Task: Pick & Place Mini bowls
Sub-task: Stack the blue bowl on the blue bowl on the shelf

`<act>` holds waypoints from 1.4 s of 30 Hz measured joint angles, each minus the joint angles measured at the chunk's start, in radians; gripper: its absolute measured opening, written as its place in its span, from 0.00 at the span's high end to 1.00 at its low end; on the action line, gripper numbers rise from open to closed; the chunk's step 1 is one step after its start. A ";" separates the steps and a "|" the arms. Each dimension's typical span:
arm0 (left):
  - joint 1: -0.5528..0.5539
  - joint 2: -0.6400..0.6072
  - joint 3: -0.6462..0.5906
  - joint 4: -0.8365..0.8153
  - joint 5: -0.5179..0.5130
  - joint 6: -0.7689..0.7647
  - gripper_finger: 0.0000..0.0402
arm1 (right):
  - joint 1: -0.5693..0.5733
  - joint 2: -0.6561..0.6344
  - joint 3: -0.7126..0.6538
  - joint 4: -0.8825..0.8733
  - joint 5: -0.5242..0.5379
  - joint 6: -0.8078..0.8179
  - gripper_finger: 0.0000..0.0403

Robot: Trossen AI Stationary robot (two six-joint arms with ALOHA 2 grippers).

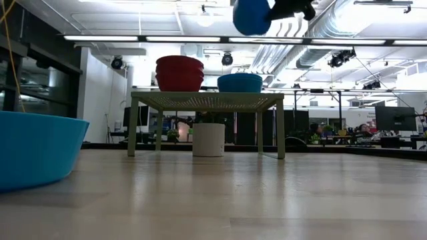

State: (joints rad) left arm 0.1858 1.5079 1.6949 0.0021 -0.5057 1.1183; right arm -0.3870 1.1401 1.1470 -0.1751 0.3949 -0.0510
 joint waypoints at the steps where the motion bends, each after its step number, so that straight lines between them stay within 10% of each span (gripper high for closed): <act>1: -0.001 -0.001 0.019 -0.031 0.000 0.002 0.52 | -0.020 0.012 0.043 -0.068 -0.025 0.017 1.00; 10: 0.068 -0.165 0.033 -0.607 0.056 -0.190 0.52 | -0.182 0.229 0.443 -0.542 -0.324 0.099 1.00; 22: 0.077 -0.275 -0.010 -0.956 0.209 -0.319 0.52 | -0.290 0.644 0.964 -1.060 -0.611 0.105 1.00; 42: 0.077 -0.797 -0.846 -0.415 0.247 -0.544 0.52 | -0.294 0.803 1.014 -1.253 -0.657 0.305 1.00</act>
State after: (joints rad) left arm 0.2628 0.7110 0.8489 -0.4131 -0.2588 0.5740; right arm -0.6811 1.9430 2.1607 -1.4279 -0.2617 0.2542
